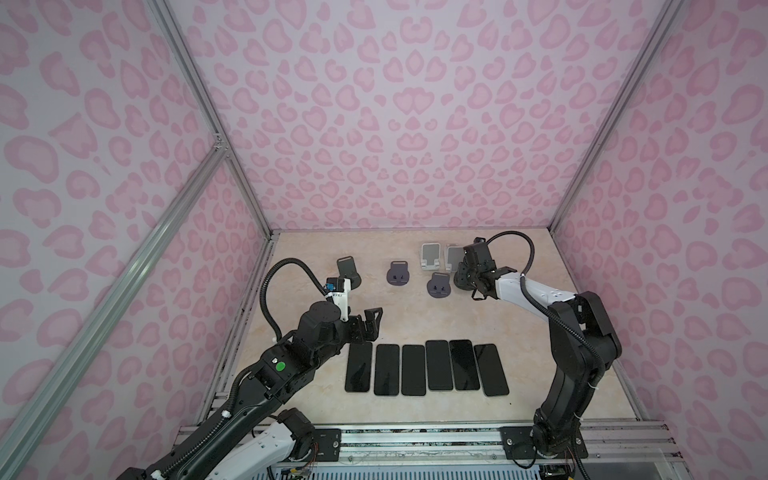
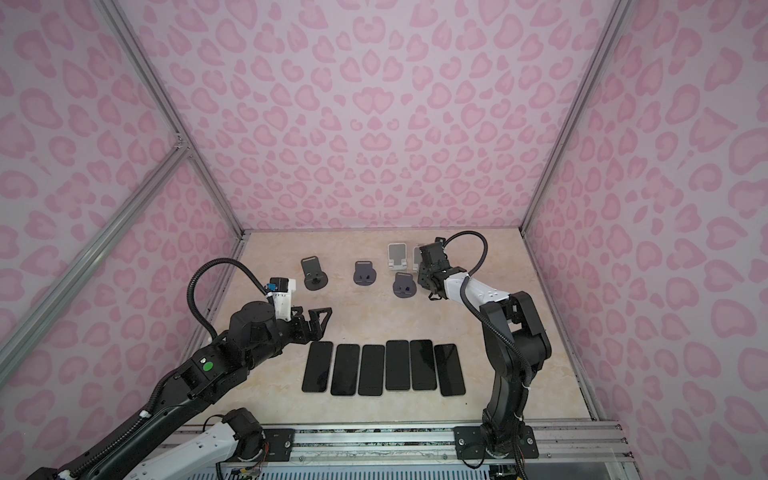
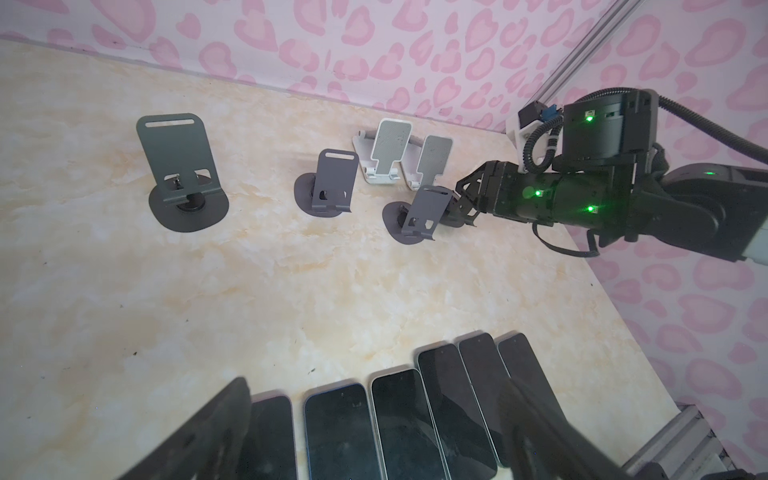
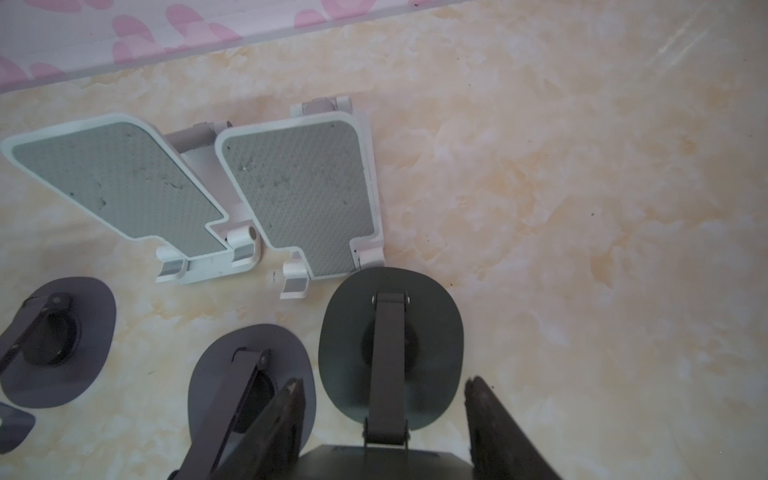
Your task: Remove the phone from the phone stand
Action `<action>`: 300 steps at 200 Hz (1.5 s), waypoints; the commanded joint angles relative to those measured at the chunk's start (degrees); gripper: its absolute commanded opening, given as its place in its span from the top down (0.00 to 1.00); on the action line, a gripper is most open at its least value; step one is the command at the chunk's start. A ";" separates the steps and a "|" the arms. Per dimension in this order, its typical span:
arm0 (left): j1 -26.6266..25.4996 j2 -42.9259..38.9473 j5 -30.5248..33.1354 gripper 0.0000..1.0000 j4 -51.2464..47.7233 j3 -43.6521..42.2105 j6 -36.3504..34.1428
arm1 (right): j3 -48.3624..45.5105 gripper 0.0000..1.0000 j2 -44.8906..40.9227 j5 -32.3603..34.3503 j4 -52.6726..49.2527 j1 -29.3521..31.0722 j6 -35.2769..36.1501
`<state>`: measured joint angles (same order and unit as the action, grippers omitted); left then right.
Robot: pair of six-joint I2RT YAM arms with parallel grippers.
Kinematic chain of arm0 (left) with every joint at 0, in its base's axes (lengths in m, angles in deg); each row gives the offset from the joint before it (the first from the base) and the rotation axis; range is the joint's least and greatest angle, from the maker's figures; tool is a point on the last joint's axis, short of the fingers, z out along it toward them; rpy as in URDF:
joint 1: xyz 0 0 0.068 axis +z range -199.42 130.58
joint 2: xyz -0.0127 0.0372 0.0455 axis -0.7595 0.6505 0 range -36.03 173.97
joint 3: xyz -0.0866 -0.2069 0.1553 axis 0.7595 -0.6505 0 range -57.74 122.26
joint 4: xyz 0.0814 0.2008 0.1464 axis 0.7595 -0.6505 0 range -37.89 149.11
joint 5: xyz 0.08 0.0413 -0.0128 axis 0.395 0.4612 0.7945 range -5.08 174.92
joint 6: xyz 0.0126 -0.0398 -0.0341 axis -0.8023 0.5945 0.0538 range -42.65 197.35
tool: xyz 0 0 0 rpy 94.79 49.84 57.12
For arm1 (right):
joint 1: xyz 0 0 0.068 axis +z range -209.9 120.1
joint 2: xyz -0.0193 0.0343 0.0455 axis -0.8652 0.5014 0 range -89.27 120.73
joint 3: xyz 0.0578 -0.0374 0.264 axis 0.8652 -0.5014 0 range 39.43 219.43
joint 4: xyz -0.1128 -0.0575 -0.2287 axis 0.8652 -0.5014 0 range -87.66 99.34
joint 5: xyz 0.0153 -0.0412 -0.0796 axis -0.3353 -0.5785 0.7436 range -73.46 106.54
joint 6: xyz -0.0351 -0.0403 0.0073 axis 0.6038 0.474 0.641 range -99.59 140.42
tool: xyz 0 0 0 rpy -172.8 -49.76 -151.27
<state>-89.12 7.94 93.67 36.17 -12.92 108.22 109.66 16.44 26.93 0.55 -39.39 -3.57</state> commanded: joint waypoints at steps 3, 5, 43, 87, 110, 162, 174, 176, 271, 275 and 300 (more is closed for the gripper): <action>0.10 -1.07 1.53 0.04 -0.01 -0.63 1.50 | -0.09 0.52 1.54 -4.13 -1.50 0.32 2.70; 0.12 -1.07 1.53 0.04 -0.11 -0.68 1.59 | -0.08 0.52 1.72 -4.39 -1.53 0.32 2.87; 0.07 -1.09 1.44 0.04 -0.18 -0.96 2.88 | -0.61 0.52 2.15 -4.55 -2.96 0.76 3.94; 0.06 -1.17 1.53 0.04 0.33 -1.31 3.84 | -3.14 0.49 -1.38 -4.74 -2.51 0.85 4.21; 0.09 -1.16 1.28 0.04 0.73 -1.74 4.45 | -3.94 0.49 -2.85 -3.91 -2.64 0.85 4.64; 0.08 -1.77 1.16 0.04 0.75 -2.33 5.06 | -1.81 0.49 0.84 -3.37 -2.90 -0.34 5.69; 0.10 -2.04 1.43 0.04 0.60 -2.41 5.04 | -1.12 0.49 2.04 -3.58 -2.79 -0.73 6.16; 0.07 -2.08 1.48 0.04 0.50 -2.44 5.00 | -0.95 0.49 2.17 -3.55 -2.87 -0.74 6.22; 0.11 -1.87 9.32 0.03 -2.78 -1.29 5.27 | -2.14 0.14 -6.99 -4.62 -6.00 -2.36 8.11; 0.07 -1.79 9.66 0.03 -3.17 -0.85 5.09 | -1.97 0.12 -7.94 -4.79 -6.32 -2.46 8.08; 0.07 -1.04 12.84 0.03 -6.63 3.11 3.31 | -2.45 0.10 -14.15 -6.00 -6.92 -2.41 7.73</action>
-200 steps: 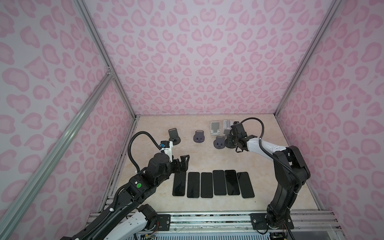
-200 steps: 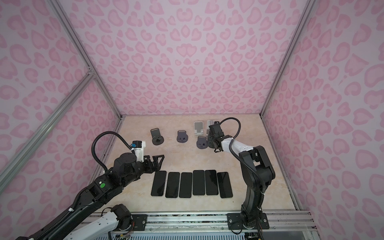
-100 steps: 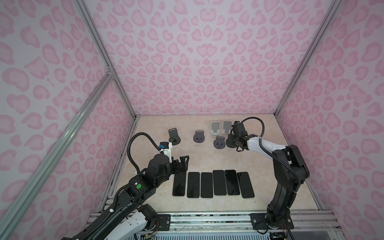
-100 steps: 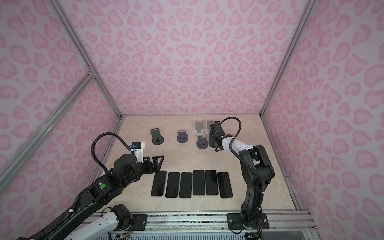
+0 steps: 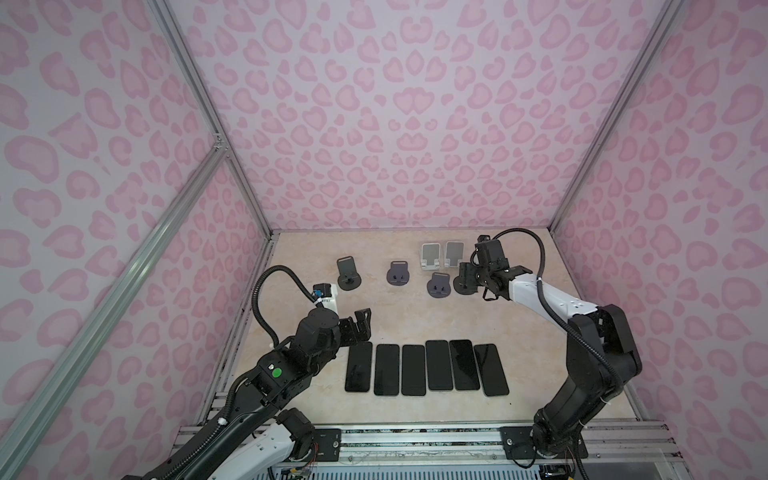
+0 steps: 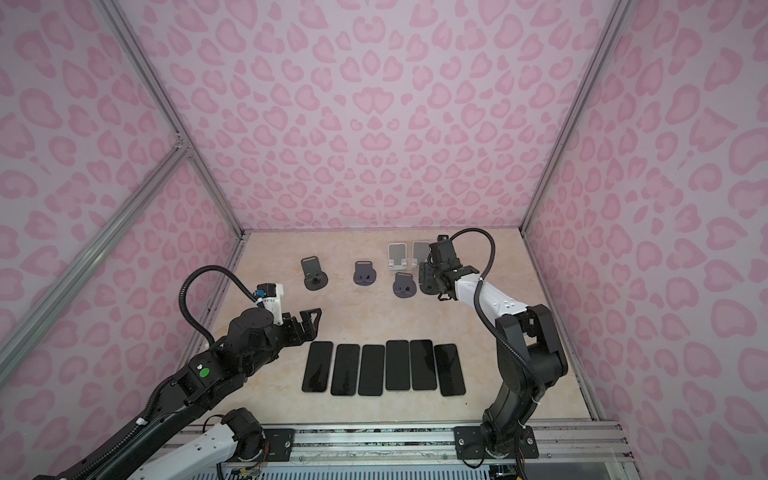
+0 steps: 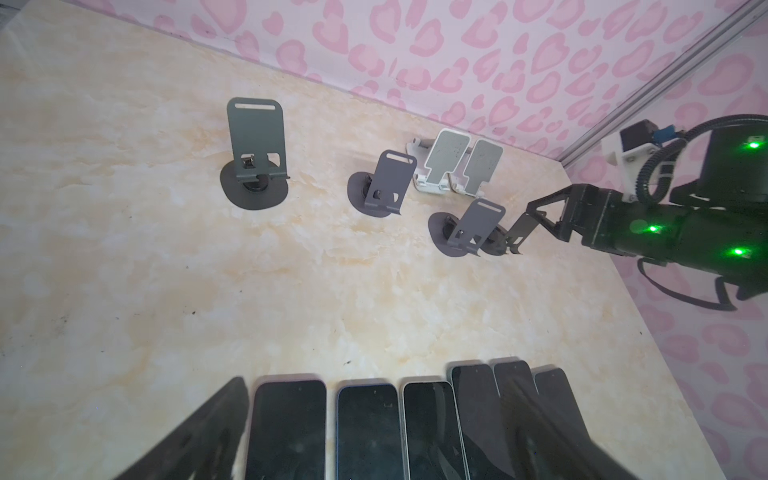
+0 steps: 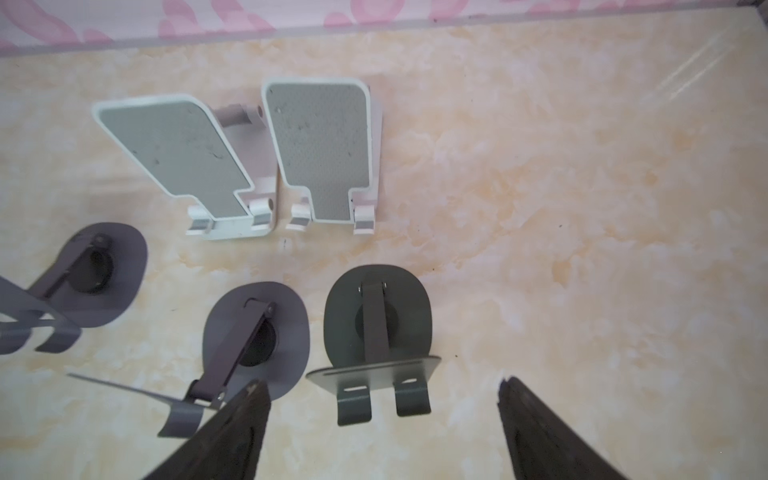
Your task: Remove the phone from the phone stand
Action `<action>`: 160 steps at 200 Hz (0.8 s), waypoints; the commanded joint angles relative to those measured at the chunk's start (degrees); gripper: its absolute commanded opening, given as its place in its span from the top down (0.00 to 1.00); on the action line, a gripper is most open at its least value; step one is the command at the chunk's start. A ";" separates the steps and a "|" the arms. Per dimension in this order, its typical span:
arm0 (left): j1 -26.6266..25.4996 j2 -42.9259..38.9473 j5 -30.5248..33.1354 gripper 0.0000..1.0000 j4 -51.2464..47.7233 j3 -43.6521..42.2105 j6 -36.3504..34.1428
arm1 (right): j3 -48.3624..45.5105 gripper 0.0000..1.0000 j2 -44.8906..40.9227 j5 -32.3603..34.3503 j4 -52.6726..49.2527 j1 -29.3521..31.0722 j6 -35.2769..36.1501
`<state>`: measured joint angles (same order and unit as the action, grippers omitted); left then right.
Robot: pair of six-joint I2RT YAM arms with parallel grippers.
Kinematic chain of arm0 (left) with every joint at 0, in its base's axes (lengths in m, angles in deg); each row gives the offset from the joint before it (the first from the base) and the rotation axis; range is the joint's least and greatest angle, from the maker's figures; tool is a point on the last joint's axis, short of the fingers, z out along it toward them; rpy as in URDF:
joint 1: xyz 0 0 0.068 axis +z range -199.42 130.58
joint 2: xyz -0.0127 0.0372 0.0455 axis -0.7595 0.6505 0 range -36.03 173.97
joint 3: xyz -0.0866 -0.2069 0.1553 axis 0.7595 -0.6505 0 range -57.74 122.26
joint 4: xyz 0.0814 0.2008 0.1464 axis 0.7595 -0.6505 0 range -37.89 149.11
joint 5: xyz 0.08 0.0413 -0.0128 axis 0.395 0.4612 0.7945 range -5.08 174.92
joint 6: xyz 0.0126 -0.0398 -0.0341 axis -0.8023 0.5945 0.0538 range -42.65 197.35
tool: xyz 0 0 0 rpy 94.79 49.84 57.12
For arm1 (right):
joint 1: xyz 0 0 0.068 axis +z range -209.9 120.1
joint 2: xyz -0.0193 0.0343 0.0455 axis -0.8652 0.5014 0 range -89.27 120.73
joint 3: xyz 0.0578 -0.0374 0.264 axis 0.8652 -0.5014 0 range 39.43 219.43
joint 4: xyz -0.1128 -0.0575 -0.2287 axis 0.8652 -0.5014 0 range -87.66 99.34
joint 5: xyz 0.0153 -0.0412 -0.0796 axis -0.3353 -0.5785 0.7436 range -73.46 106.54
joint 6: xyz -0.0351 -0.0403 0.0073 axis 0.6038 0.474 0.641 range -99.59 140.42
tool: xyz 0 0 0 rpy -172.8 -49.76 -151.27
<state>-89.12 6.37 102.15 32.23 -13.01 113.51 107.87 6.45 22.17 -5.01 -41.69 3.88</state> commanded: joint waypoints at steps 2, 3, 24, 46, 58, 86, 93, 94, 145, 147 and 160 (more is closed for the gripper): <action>0.04 0.57 4.86 0.03 -3.06 3.59 -2.04 | -0.72 0.10 -4.72 -1.32 -1.42 -0.18 0.23; 0.05 0.62 5.06 0.03 -3.34 3.82 -2.14 | -0.79 0.10 -4.96 -1.37 -1.40 -0.15 0.21; 0.04 1.11 8.64 0.03 -6.75 7.56 -4.78 | -3.08 0.04 -11.26 -3.45 0.02 -0.09 0.53; 0.02 1.21 10.79 0.03 -8.75 9.91 -8.37 | -4.94 0.02 -18.91 -2.04 -1.39 1.77 -0.18; 0.09 0.58 12.96 0.03 -8.76 9.57 -8.77 | -4.25 0.02 -22.80 3.56 -4.32 5.88 1.95; 0.08 -2.79 16.35 0.03 4.27 0.22 -15.10 | -10.49 0.02 -31.63 20.59 1.88 14.42 5.57; 0.14 -2.80 19.10 0.03 8.80 -3.33 -16.12 | -13.64 0.02 -34.27 20.43 5.78 14.99 8.76; 0.10 -2.77 19.34 0.03 9.35 -3.73 -16.43 | -14.06 0.02 -34.58 20.45 6.38 15.00 9.13; 12.41 -1.68 8.21 0.03 34.88 -16.79 -30.55 | -35.87 0.02 -45.79 19.42 36.07 13.96 22.91; 12.93 -1.58 7.82 0.03 36.10 -17.42 -30.83 | -35.96 0.02 -45.80 19.14 36.08 13.67 22.72; 17.43 -0.81 6.51 0.03 44.72 -21.64 -31.50 | -35.65 0.02 -45.61 16.31 34.17 11.11 20.84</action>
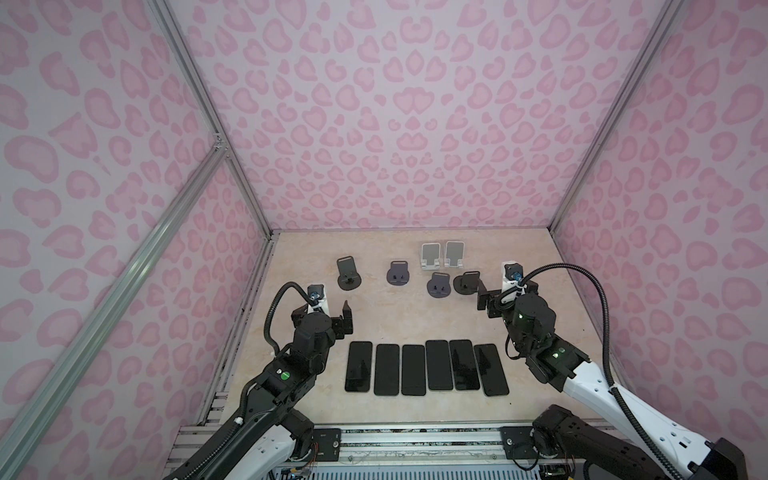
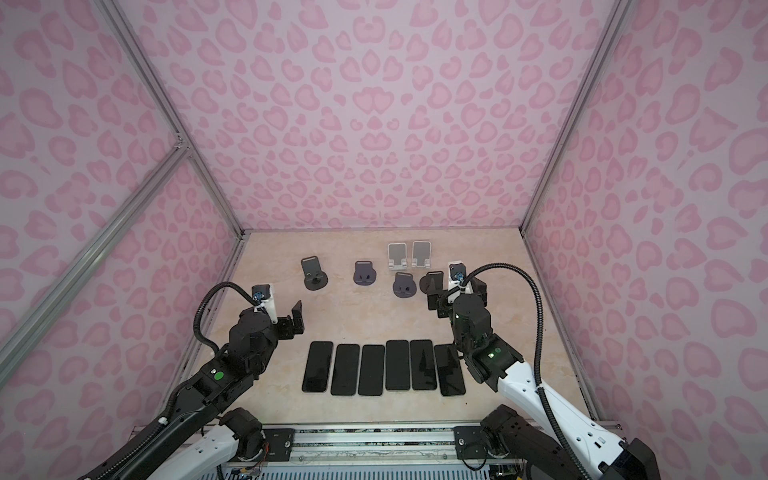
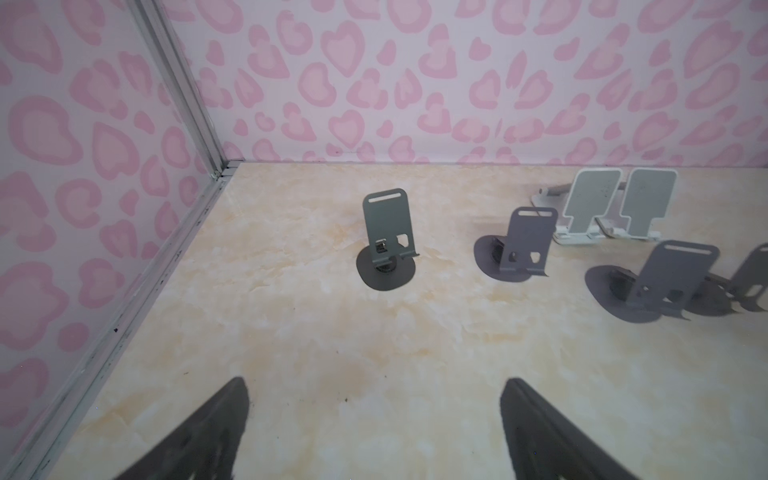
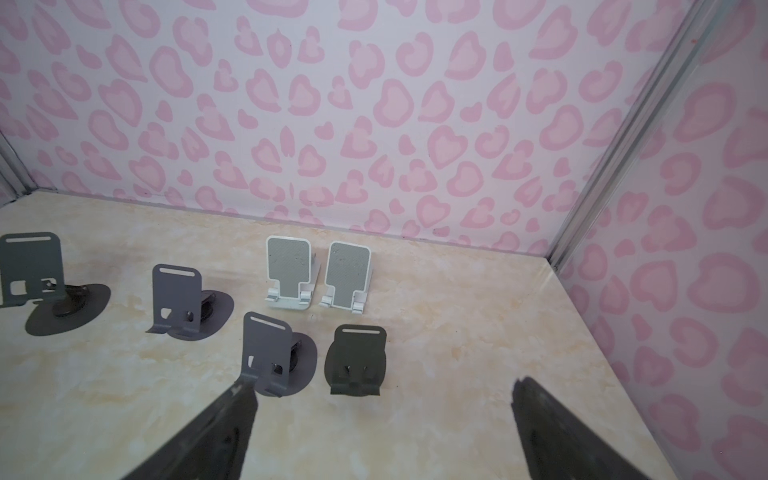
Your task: Remove the phone from the phone stand
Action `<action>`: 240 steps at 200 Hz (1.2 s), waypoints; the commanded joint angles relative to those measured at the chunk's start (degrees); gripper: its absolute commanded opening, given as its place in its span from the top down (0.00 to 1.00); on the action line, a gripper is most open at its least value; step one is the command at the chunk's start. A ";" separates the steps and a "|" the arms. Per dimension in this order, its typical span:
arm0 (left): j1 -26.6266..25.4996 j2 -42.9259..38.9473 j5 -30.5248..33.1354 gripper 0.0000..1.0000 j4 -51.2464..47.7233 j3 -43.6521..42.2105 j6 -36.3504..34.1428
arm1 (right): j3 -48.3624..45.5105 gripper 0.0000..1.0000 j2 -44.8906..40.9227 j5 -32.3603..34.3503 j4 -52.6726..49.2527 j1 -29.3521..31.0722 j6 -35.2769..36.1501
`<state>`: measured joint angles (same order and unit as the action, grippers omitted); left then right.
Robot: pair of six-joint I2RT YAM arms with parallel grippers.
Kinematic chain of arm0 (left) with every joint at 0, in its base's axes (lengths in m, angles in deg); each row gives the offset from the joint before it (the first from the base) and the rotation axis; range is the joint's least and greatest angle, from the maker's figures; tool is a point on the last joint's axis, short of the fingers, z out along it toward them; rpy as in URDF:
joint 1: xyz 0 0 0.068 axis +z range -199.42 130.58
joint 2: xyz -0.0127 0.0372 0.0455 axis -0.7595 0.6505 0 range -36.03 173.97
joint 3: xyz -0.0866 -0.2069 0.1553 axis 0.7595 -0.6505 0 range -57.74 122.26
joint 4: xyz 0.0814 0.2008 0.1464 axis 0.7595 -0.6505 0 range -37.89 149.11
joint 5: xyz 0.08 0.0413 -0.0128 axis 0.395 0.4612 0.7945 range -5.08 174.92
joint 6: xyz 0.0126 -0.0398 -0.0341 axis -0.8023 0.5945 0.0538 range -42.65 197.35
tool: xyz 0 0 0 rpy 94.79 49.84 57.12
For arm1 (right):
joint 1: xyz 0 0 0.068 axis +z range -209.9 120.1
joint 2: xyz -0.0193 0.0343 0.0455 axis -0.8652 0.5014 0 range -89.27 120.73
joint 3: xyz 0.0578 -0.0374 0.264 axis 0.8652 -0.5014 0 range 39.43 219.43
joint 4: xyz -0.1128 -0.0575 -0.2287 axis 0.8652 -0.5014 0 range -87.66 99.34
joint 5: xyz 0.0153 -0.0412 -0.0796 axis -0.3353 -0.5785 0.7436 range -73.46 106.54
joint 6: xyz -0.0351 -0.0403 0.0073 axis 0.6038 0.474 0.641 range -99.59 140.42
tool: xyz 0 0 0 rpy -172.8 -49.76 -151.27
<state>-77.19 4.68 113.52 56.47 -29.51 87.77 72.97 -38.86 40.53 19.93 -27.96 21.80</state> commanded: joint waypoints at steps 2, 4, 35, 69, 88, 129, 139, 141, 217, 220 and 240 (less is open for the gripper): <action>6.07 1.00 -5.15 0.03 21.95 -5.82 -6.04 | -0.62 0.02 -0.29 -2.75 8.89 -3.06 2.63; 6.59 1.10 -5.38 0.03 23.02 -6.17 -6.36 | -0.50 0.02 -0.26 -3.36 8.65 -3.58 2.36; 12.81 9.70 -2.06 0.03 44.81 -17.43 -10.93 | -0.63 0.02 -0.82 -8.99 8.62 -8.67 1.24; 21.10 25.03 -6.33 0.03 64.06 -23.16 -3.88 | -2.25 0.02 -0.68 -10.24 9.53 -11.26 2.81; 22.33 28.37 -10.48 0.03 62.10 -19.39 -6.64 | -2.82 0.02 0.48 -7.87 8.25 -12.69 5.08; 28.78 40.19 -17.90 0.03 70.38 -17.36 -4.29 | -5.28 0.02 1.88 -6.64 11.45 -18.35 3.87; 29.76 44.15 -19.62 0.02 74.83 -17.13 -3.67 | -5.52 0.02 2.75 -7.20 11.90 -19.21 3.31; 29.85 43.92 -19.96 0.02 73.75 -16.88 -3.68 | -5.60 0.02 3.00 -7.20 12.06 -19.38 3.21; 29.35 43.51 -20.81 0.02 60.99 -10.71 -5.32 | -19.06 0.02 8.40 -10.26 29.92 -22.15 4.18; 29.29 43.47 -20.74 0.02 60.87 -10.62 -5.33 | -19.93 0.02 8.65 -10.37 31.59 -22.37 3.26; 28.76 43.56 -20.04 0.02 60.56 -10.36 -5.90 | -24.54 0.02 13.07 -12.80 42.60 -23.38 2.88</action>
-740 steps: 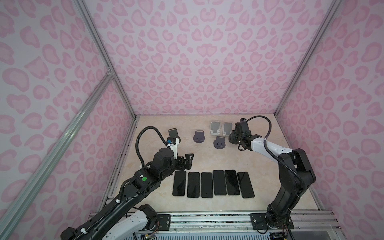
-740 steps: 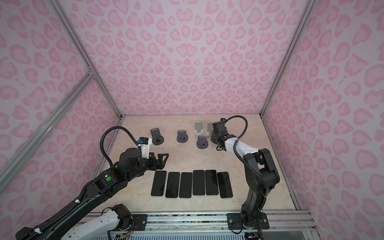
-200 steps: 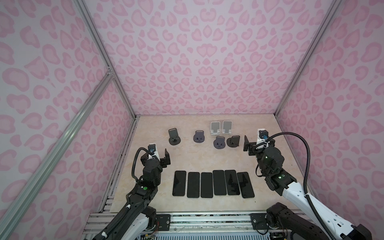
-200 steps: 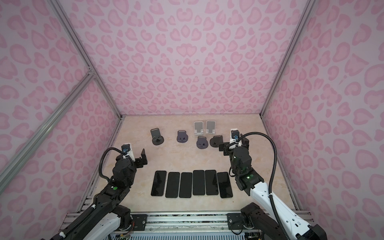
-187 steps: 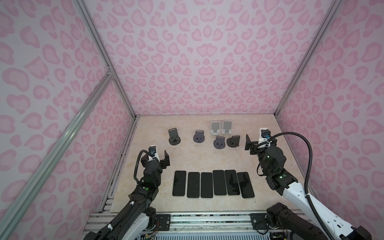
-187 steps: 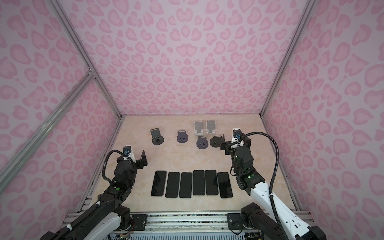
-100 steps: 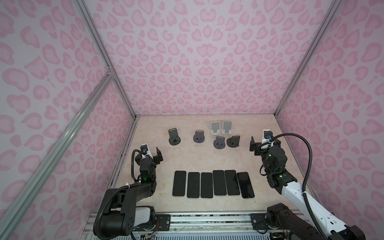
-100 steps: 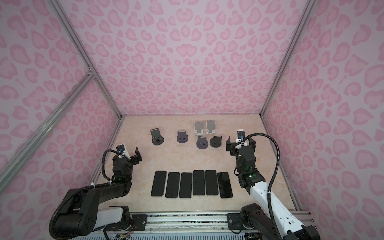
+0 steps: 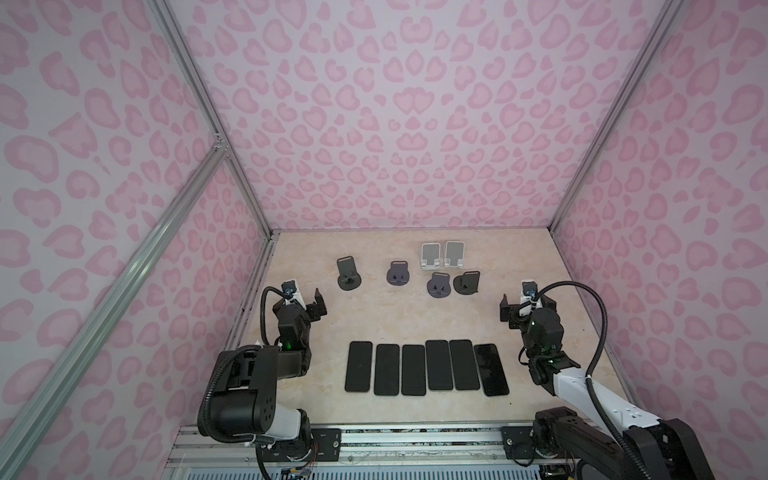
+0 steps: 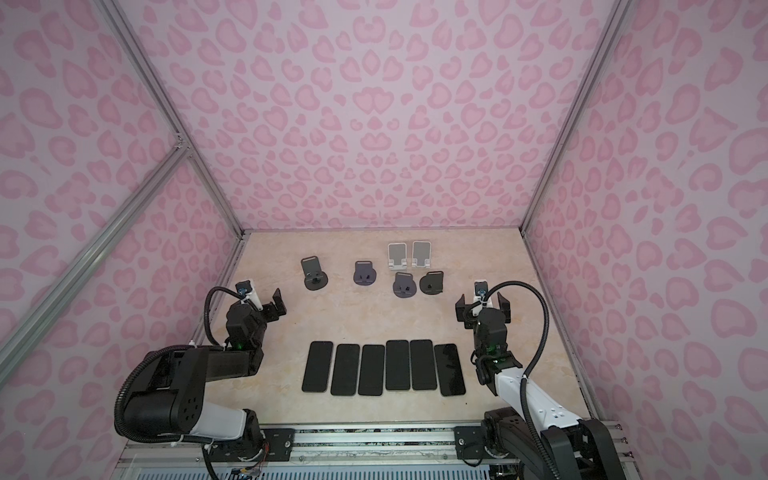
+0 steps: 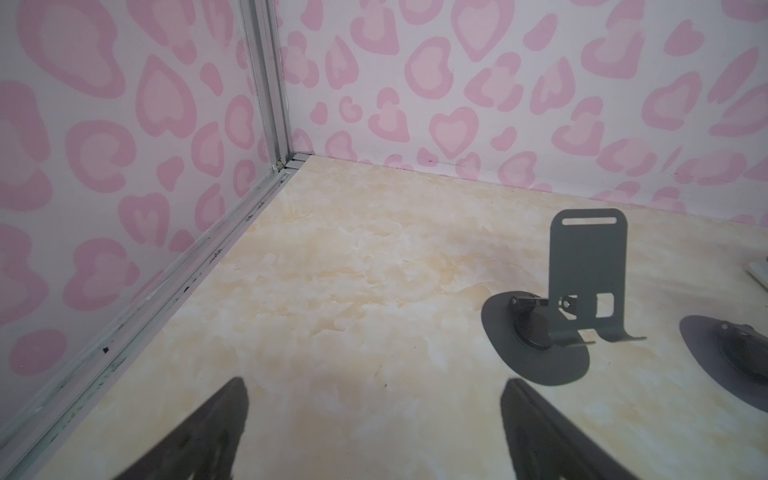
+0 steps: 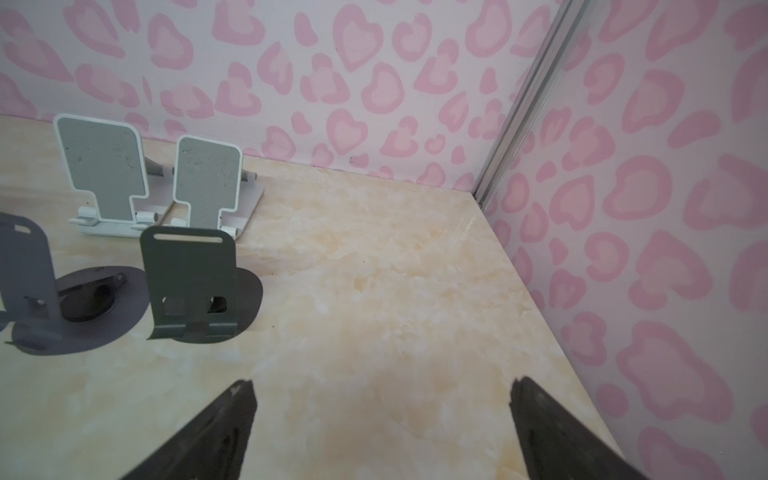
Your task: Remove the phone from the phone stand
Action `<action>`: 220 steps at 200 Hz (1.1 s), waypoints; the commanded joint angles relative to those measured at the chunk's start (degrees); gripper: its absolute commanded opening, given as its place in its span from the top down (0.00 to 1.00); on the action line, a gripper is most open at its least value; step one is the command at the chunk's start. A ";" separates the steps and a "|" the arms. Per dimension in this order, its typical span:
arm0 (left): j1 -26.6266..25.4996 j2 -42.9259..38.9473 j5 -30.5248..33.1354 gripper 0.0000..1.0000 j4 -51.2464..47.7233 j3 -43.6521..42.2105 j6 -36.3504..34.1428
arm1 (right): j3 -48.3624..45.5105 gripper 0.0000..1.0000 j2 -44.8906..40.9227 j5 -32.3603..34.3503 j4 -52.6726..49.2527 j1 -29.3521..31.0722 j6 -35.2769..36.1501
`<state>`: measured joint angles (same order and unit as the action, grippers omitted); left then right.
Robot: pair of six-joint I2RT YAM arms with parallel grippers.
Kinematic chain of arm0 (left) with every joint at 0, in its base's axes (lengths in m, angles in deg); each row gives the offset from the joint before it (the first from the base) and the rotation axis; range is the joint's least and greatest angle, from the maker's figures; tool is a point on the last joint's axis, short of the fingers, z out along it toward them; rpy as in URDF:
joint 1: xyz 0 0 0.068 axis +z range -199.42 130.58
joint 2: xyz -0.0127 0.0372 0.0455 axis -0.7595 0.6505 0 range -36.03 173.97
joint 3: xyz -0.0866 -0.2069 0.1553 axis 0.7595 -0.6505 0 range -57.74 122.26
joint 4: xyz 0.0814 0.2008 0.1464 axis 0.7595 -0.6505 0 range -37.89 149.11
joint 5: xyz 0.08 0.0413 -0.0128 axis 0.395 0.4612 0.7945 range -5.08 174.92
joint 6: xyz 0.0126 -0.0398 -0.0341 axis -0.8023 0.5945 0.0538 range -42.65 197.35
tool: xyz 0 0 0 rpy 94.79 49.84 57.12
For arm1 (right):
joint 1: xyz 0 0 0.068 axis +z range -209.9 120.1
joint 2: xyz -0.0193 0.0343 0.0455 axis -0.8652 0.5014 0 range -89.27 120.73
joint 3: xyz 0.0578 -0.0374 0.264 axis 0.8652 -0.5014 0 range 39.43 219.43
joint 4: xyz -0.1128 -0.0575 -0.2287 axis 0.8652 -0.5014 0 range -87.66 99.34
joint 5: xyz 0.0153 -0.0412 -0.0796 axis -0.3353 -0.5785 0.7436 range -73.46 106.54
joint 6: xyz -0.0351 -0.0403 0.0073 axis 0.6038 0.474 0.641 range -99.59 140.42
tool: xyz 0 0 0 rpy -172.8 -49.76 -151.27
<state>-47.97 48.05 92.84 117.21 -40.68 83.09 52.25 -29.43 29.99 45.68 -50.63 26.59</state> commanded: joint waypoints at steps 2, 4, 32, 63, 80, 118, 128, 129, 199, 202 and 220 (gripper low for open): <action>-0.55 0.25 0.68 0.02 -0.27 0.79 -1.29 | -4.15 0.02 4.51 -2.22 18.29 -0.83 -1.88; -0.61 0.22 0.75 0.03 -0.36 0.85 -1.42 | -4.65 0.02 5.43 -2.27 19.77 -0.99 -1.89; -1.04 0.34 1.39 0.02 -0.63 1.14 -1.70 | -10.25 0.00 25.18 -3.24 48.55 -2.50 -1.97; -1.09 0.26 1.46 0.02 -0.82 1.14 -1.69 | -2.79 0.00 32.07 13.07 43.59 1.18 -2.64; -1.02 0.26 1.49 0.02 -0.80 1.16 -1.70 | 1.65 0.00 31.91 13.39 35.20 -0.66 -4.89; -1.10 0.30 1.56 0.03 -0.84 1.19 -1.72 | 4.32 0.00 30.24 7.12 27.11 -5.61 -9.53; -1.10 0.30 1.50 0.02 -0.81 1.14 -1.75 | 4.33 0.00 30.10 7.08 26.78 -5.66 -9.54; -1.15 0.30 1.49 0.02 -0.85 1.14 -1.72 | 4.32 0.00 30.13 7.05 26.73 -5.62 -9.57; -1.08 0.30 1.50 0.02 -0.81 1.18 -1.70 | 4.26 0.00 30.10 7.11 26.95 -5.59 -9.59; -1.11 0.30 1.48 0.02 -0.80 1.18 -1.69 | 4.33 0.00 30.09 7.11 26.94 -5.61 -9.56; -1.07 0.28 1.56 0.02 -0.82 1.22 -1.75 | 4.36 0.00 30.17 7.11 26.95 -5.60 -9.52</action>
<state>-49.10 48.13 94.15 115.75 -39.94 81.86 56.57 0.68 37.05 72.87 -56.26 17.54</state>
